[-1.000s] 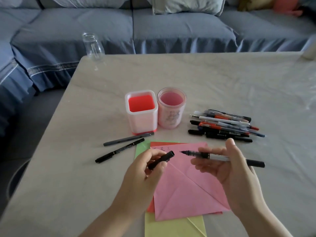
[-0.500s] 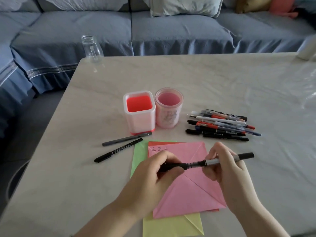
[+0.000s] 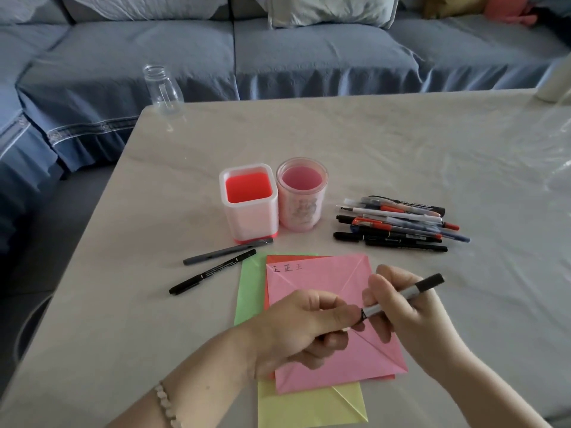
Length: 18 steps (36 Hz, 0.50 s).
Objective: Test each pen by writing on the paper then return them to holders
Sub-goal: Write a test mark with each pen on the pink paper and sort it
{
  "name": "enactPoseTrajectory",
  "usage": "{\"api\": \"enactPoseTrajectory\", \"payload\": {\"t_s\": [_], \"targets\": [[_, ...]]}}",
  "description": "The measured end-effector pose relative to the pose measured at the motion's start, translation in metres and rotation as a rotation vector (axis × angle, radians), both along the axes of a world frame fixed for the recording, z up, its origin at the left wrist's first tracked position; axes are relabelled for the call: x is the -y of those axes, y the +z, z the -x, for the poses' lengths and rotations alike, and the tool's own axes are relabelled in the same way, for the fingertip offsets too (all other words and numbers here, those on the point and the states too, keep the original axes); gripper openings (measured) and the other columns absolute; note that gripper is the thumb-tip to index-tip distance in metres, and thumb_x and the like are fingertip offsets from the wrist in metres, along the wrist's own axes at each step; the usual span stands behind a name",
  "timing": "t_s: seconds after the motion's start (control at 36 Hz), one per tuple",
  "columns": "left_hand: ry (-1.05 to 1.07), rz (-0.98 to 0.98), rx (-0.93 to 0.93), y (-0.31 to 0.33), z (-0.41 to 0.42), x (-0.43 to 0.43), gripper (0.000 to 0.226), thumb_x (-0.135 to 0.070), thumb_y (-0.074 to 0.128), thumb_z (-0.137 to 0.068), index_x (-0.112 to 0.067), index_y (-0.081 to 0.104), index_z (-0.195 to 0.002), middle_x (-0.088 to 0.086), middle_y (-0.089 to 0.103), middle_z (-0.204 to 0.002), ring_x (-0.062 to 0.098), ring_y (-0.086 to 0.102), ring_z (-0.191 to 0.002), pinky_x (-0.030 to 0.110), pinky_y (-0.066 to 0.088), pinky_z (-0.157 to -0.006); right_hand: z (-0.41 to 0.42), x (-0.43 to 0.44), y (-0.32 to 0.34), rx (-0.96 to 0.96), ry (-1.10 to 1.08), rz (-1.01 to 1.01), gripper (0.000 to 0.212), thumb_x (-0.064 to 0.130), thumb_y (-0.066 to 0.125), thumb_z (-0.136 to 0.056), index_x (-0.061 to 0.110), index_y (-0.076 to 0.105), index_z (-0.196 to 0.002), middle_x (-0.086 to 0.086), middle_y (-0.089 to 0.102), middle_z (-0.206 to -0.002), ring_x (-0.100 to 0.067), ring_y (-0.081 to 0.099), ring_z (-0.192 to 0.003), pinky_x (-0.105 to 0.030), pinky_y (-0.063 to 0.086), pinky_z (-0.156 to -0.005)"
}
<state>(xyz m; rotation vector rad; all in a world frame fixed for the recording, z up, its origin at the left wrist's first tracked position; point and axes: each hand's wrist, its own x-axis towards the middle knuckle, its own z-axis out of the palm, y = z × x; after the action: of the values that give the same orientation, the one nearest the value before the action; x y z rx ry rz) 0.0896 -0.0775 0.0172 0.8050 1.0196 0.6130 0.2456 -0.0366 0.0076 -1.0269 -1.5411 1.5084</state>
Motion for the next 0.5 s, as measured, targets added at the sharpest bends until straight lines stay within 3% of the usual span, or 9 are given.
{"api": "enactPoseTrajectory", "payload": {"t_s": [0.08,0.14,0.19,0.28,0.36,0.42,0.5], "targets": [[0.009,-0.377,-0.504,-0.017,0.002,-0.004,0.013,-0.03,0.054,-0.093,-0.023,0.057,-0.082,-0.012,0.05,-0.054,0.001,0.042,-0.047,0.02,0.036,-0.051,0.0,-0.009,-0.017,0.114,0.051,0.14,0.032,0.016,0.056,-0.091,0.006,0.049,-0.062,0.0,0.048,-0.038,-0.009,0.033,-0.037,-0.015,0.027,-0.041],[0.06,-0.571,-0.761,-0.029,0.005,-0.002,0.01,-0.034,0.053,-0.093,-0.027,0.054,-0.086,-0.012,0.053,-0.062,0.002,0.046,-0.058,0.025,0.039,-0.061,0.002,-0.017,-0.029,0.277,0.108,0.141,0.02,0.017,0.053,-0.09,0.01,0.055,-0.071,0.003,0.053,-0.043,-0.007,0.038,-0.04,-0.016,0.032,-0.044],[0.195,-0.59,-0.817,-0.039,0.009,0.002,0.009,-0.032,0.053,-0.093,-0.025,0.054,-0.088,-0.01,0.056,-0.069,0.005,0.05,-0.063,0.026,0.041,-0.065,0.002,-0.028,-0.039,0.43,0.09,0.05,0.004,0.019,0.058,-0.086,0.015,0.059,-0.085,0.007,0.058,-0.057,0.0,0.045,-0.043,-0.014,0.038,-0.047],[0.394,-0.543,-0.837,-0.054,0.02,0.009,0.005,-0.023,0.057,-0.091,-0.022,0.058,-0.086,-0.01,0.064,-0.077,0.003,0.057,-0.073,0.019,0.045,-0.068,-0.006,-0.055,-0.046,0.616,-0.092,-0.244,0.02,0.021,0.065,-0.083,0.021,0.062,-0.102,0.007,0.06,-0.085,0.001,0.054,-0.069,-0.01,0.042,-0.064],[0.513,-0.593,-0.968,-0.067,0.039,0.018,0.019,-0.017,0.06,-0.089,-0.031,0.051,-0.081,-0.011,0.062,-0.078,0.001,0.058,-0.073,0.01,0.041,-0.065,-0.011,-0.088,-0.041,0.818,-0.233,-0.578,0.024,0.005,0.058,-0.086,0.007,0.064,-0.109,-0.008,0.059,-0.11,-0.026,0.052,-0.104,-0.022,0.032,-0.089],[0.569,-0.625,-1.053,-0.069,0.053,0.023,0.014,-0.012,0.06,-0.088,-0.024,0.056,-0.087,-0.008,0.061,-0.08,0.006,0.056,-0.07,0.01,0.04,-0.062,-0.011,-0.105,-0.039,0.948,-0.207,-0.58,0.031,-0.002,0.049,-0.088,0.004,0.059,-0.116,-0.011,0.054,-0.122,-0.029,0.041,-0.117,-0.024,0.026,-0.094],[0.624,-0.719,-1.252,-0.068,0.076,0.023,0.012,0.0,0.061,-0.085,-0.007,0.062,-0.095,0.001,0.062,-0.082,0.016,0.056,-0.067,0.018,0.04,-0.062,-0.013,-0.122,-0.047,1.178,-0.118,-0.521,0.033,0.002,0.045,-0.089,0.008,0.054,-0.121,-0.007,0.05,-0.13,-0.026,0.033,-0.125,-0.037,0.029,-0.097]]}}
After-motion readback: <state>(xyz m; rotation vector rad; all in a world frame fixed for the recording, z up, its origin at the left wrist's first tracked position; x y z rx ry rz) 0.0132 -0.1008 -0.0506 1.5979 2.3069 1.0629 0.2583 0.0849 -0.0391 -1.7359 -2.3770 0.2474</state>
